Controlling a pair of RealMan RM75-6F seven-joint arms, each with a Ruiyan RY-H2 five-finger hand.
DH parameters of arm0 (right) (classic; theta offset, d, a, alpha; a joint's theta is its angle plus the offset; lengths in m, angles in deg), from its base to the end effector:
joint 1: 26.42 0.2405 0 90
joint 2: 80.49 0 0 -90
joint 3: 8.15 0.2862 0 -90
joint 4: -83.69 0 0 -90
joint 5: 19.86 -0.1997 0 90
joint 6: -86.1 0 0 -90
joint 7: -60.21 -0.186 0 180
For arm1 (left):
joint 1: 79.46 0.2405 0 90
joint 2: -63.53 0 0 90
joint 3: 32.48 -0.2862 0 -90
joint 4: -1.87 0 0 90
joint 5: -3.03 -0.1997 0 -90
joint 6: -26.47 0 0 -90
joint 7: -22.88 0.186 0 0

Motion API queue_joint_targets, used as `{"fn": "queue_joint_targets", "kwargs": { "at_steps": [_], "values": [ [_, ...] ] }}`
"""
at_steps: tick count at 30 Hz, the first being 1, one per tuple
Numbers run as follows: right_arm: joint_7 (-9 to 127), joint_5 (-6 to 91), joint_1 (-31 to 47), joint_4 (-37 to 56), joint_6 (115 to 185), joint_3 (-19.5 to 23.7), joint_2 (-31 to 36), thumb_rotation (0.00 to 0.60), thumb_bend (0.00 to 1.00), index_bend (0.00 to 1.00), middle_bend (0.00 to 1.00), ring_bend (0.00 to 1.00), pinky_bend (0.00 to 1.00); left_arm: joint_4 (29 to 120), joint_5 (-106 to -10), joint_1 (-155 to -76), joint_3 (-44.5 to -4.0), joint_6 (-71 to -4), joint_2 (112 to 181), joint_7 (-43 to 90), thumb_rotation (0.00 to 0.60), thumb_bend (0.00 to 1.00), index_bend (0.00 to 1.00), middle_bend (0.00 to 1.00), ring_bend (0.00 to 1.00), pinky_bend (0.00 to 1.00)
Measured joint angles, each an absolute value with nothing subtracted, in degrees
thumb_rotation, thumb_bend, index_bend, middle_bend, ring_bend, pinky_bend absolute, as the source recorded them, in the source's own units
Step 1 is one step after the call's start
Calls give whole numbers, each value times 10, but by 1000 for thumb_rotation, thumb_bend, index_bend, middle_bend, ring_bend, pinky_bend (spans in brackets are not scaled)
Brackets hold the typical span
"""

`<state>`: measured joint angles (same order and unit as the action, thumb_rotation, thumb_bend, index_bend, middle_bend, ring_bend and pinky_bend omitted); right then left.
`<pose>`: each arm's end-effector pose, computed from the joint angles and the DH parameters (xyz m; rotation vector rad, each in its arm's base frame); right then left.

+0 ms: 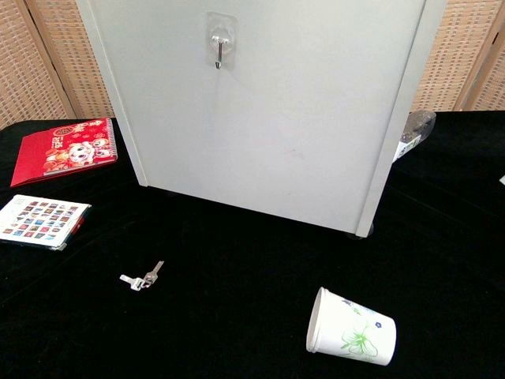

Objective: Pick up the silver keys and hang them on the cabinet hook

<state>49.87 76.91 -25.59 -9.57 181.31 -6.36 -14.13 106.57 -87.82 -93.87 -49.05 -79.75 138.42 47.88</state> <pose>-0.3003 -0.1939 0.1816 1.3365 -0.9381 1.2368 -0.2449 0.1978 0.1239 -1.4871 -0.7441 -1.0199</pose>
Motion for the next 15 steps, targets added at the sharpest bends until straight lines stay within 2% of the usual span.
{"fn": "queue_joint_targets", "kwargs": {
  "at_steps": [4,15],
  "values": [
    [496,769,-256,-94,1813,-65,-141,600,104,3,0,0,0,1070,-887,-918,-478,-798,1358,449,600,258,0,0,0,0],
    [496,766,-254,-91,1807,-66,-140,600,104,3,0,0,0,1084,-902,-892,-440,-771,1341,438,600,258,0,0,0,0]
  ]
}}
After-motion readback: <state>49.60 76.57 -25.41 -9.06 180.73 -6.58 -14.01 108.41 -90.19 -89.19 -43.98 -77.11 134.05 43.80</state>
